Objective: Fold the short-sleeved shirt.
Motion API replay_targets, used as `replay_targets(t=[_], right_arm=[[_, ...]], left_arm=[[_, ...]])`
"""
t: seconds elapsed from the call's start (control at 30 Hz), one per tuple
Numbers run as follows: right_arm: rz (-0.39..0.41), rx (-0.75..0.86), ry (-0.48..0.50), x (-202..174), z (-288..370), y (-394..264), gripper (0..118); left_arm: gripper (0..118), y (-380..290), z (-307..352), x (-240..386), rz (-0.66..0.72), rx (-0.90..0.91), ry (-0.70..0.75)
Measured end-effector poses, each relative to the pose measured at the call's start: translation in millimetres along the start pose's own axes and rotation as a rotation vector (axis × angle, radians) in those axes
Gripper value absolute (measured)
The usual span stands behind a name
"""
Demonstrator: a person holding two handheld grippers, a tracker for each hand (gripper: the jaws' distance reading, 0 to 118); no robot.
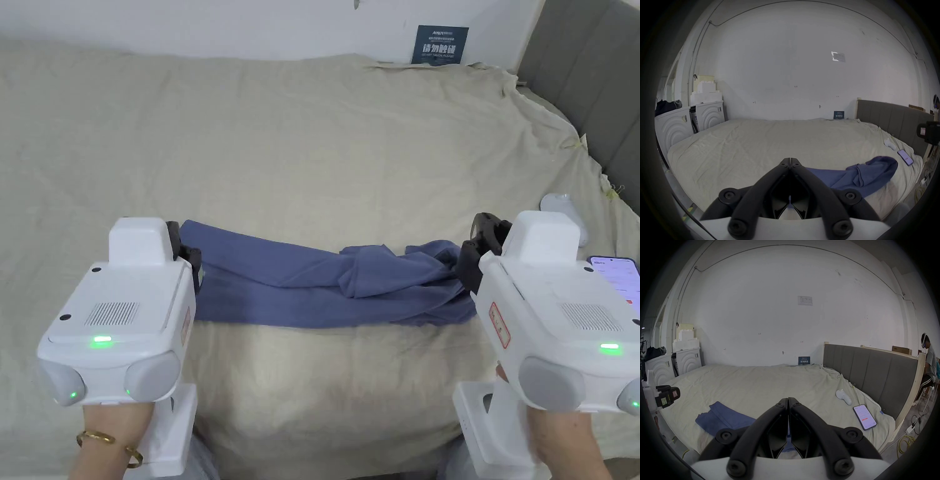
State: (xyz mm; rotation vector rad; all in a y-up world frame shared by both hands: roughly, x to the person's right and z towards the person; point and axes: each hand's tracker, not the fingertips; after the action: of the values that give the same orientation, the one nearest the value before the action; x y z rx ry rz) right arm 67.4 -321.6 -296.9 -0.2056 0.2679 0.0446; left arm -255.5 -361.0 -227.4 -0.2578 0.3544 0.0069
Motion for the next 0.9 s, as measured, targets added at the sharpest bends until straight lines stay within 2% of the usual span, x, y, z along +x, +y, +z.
replay_targets(t=[0.37, 0.43, 0.47, 0.57, 0.63, 0.67, 0.7, 0.9], right_arm=[[0.000, -0.046, -0.005, -1, -2, 0, 0], [0.007, -0.064, -0.008, -1, -7, 2, 4], [0.012, -0.086, -0.008, 1, -12, 4, 17], [0.016, -0.158, 0.012, 10, -33, 16, 39], [0.021, -0.234, 0.030, 16, -55, 27, 92], [0.027, -0.255, 0.041, 18, -65, 33, 111], [0.033, -0.267, 0.055, 20, -75, 40, 115], [0.121, -0.528, 0.042, 21, -160, 68, 115]], left_arm=[[0, 0, 3, 4, 0.024, 0.003, -0.027], [0, 1, 2, 4, 0.026, 0.002, -0.031], [0, 1, 2, 4, 0.026, 0.004, -0.031], [0, 3, 0, 4, 0.023, 0.002, -0.032], [0, 4, -1, 3, 0.025, 0.002, -0.032], [0, 5, -3, 2, 0.028, 0.001, -0.034], [0, 5, -4, 2, 0.031, 0.002, -0.033], [0, 10, -15, 1, 0.036, 0.001, -0.029]])
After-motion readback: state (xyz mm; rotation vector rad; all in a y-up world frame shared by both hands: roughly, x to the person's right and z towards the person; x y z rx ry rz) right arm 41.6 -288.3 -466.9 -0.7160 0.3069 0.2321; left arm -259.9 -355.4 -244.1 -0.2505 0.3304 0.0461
